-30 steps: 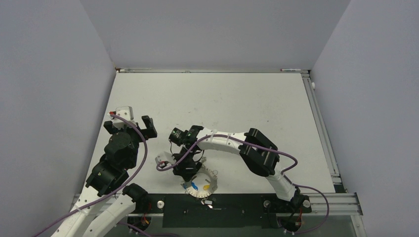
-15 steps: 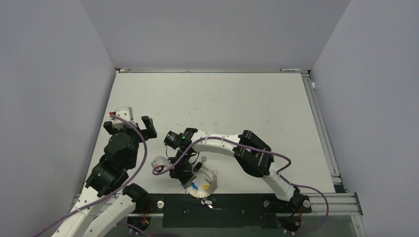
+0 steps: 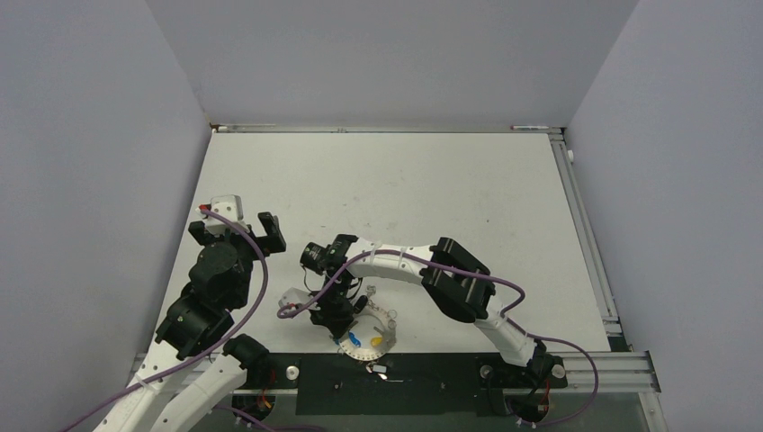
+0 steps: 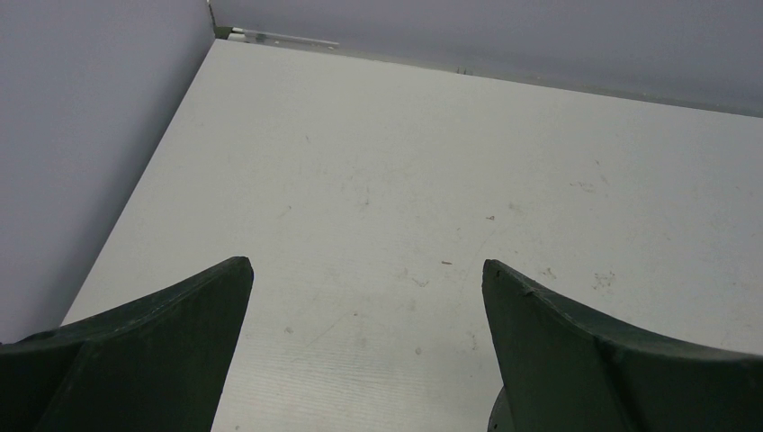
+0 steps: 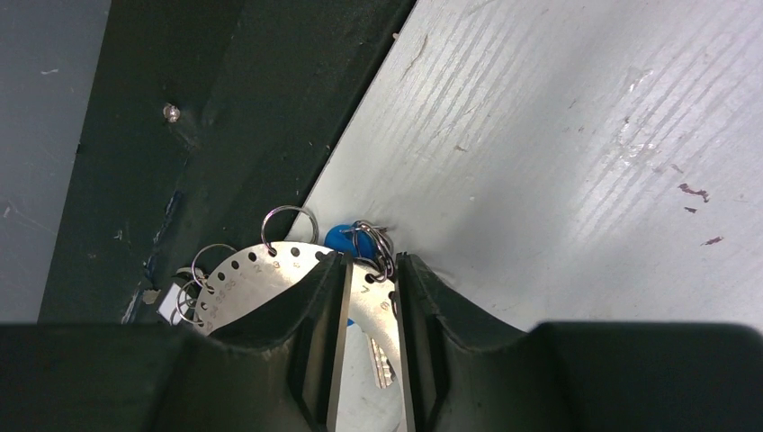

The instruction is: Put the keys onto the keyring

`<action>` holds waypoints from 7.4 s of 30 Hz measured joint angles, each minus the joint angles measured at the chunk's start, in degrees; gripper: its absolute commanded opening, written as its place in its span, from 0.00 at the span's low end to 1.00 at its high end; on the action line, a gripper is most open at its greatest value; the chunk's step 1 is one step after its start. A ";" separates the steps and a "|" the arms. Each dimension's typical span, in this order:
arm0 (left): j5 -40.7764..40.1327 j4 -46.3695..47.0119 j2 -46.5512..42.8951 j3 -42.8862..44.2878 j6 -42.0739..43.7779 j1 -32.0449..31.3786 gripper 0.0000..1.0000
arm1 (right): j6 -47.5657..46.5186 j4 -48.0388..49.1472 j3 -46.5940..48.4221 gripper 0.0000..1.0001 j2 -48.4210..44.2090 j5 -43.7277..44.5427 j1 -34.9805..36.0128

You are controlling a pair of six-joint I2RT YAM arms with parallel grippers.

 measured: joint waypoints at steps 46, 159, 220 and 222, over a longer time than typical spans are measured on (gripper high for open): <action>2.01 1.38 -1.86 -1.92 1.14 -0.15 0.98 | 19.71 57.53 -47.89 0.05 -40.30 23.17 6.32; 76.43 29.22 16.90 2.73 5.97 -16.68 0.00 | 39.56 113.63 -79.14 0.05 -85.26 44.59 6.75; 58.88 -12.87 21.27 24.61 20.22 -22.45 0.00 | 42.75 100.87 -76.87 0.05 -85.33 45.20 6.75; 58.86 -13.38 21.81 24.61 20.22 -22.45 0.00 | 42.60 100.32 -76.76 0.05 -85.33 45.18 6.75</action>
